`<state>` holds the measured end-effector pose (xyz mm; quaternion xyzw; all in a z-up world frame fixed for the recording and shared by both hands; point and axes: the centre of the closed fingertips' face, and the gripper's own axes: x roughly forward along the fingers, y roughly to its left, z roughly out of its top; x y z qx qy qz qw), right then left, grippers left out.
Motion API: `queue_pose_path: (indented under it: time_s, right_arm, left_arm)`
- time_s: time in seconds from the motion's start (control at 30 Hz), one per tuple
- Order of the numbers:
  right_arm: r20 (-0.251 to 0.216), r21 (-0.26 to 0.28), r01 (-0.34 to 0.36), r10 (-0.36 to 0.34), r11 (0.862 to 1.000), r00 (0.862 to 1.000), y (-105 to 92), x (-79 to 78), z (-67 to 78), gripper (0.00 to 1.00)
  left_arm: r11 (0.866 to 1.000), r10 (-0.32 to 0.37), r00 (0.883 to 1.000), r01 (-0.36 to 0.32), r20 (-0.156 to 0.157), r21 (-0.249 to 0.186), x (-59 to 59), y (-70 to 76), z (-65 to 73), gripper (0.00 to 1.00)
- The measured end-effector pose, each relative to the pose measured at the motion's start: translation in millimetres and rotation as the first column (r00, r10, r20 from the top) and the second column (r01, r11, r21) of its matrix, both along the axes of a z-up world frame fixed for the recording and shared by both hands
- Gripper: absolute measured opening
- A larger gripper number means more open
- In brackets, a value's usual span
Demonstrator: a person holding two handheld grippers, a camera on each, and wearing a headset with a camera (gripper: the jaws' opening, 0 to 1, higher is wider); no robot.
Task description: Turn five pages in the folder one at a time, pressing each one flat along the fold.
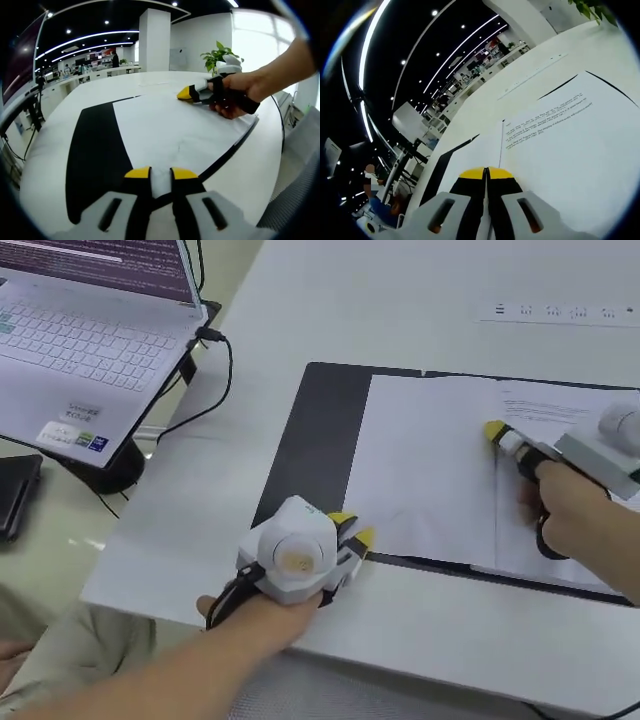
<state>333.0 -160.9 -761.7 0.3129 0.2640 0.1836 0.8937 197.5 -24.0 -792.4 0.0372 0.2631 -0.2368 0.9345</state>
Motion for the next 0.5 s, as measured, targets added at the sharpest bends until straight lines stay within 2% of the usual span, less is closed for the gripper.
queue_pose_path:
  time_s: [0.13, 0.3, 0.4, 0.5]
  right_arm:
    - [-0.009, -0.012, -0.019, 0.019, 1.0, 1.0, 3.1, -14.9, 1.7, 0.0]
    - [-0.035, 0.001, -0.015, 0.015, 1.0, 0.999, 0.7, -25.2, 2.9, 0.0]
    - [-0.053, 0.024, -0.001, 0.003, 1.0, 0.999, -2.2, -32.4, 2.8, 0.0]
    - [-0.08, 0.044, -0.025, 0.029, 0.999, 0.996, 3.2, -41.8, 0.8, 0.0]
  left_arm:
    - [1.0, -0.005, 1.0, 0.005, -0.002, 0.003, 0.9, 0.0, -1.4, 0.13]
    - [1.0, -0.006, 1.0, 0.006, -0.005, 0.004, 1.4, 0.1, -2.5, 0.13]
    - [1.0, -0.006, 1.0, 0.006, -0.006, 0.001, 1.2, 0.3, -2.6, 0.13]
    - [1.0, -0.006, 1.0, 0.006, -0.006, -0.002, 0.2, 0.5, -1.7, 0.13]
